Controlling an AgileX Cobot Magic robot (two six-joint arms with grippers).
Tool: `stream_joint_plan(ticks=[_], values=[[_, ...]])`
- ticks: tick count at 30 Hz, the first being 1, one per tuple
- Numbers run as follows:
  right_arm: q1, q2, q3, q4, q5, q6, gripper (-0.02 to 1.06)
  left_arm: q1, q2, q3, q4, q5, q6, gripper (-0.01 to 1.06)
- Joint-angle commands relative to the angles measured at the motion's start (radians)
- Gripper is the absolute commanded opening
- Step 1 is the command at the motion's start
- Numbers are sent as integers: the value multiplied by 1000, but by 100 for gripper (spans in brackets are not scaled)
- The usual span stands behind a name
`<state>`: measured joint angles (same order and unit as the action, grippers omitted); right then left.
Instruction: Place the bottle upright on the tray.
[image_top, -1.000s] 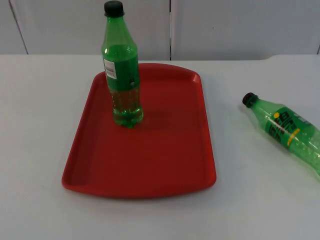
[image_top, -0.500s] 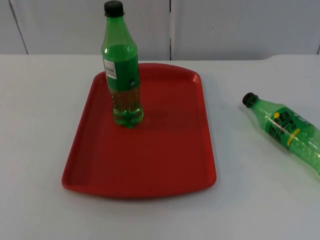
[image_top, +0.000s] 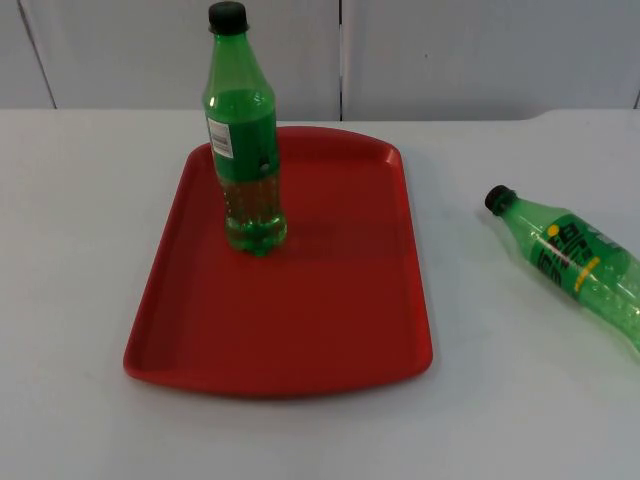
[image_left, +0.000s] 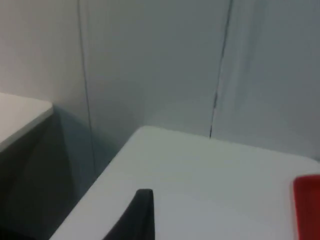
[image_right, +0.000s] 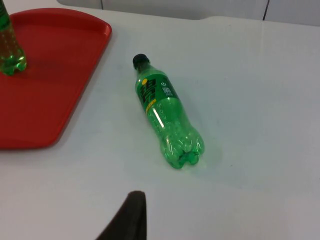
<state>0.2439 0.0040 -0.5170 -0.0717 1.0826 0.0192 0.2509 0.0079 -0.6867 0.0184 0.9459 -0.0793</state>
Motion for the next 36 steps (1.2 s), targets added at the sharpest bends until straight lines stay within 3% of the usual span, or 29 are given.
stream_joint_plan(ticks=[1, 5, 11, 19, 24, 36], values=[[0, -4, 0, 0, -6, -8, 105, -6, -8, 27, -29, 20, 50, 105], [0, -4, 0, 2, -6, -8, 105, -21, -8, 92, -114, 34, 128, 105], [0, -4, 0, 2, -6, -8, 105, -21, -8, 160, -106, 36, 128, 105], [0, -4, 0, 2, -6, -8, 105, -59, -8, 164, -108, 37, 126, 105], [0, -4, 0, 2, -6, -8, 105, -93, -8, 176, -108, 107, 126, 105], [0, -4, 0, 2, -6, -8, 105, -98, -8, 193, -112, 129, 126, 105]])
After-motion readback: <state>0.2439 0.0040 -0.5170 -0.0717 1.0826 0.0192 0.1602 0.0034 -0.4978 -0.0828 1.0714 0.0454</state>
